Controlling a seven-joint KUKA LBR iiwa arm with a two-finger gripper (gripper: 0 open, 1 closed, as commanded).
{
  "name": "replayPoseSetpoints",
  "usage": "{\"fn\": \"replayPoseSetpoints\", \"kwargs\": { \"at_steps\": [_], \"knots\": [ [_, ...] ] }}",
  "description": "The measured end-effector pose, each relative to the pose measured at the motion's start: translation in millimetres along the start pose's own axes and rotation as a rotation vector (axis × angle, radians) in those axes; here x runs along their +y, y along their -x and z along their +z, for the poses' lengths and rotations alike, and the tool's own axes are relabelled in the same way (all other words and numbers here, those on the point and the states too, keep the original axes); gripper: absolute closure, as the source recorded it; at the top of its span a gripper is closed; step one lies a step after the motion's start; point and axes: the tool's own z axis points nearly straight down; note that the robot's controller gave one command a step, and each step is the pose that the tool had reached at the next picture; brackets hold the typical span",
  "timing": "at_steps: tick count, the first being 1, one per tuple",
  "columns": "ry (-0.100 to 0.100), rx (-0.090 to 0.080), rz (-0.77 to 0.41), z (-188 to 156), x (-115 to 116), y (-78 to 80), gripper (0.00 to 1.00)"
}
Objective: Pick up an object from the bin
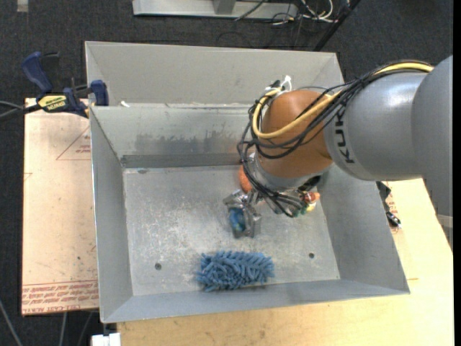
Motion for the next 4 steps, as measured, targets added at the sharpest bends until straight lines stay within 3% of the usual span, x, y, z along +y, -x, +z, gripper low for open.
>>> {"fn": "replayPoseSetpoints", "kwargs": {
  "at_steps": [2, 3, 4],
  "knots": [
    [0.002, 0.003, 0.001, -5.5, 0.7, -0.6, 1.0],
    [0.005, 0.01, 0.001, -25.8, 1.9, -2.5, 1.0],
    [0.001, 0.0, 0.001, -46.4, 1.0, 0.2, 1.0]
  ]
}}
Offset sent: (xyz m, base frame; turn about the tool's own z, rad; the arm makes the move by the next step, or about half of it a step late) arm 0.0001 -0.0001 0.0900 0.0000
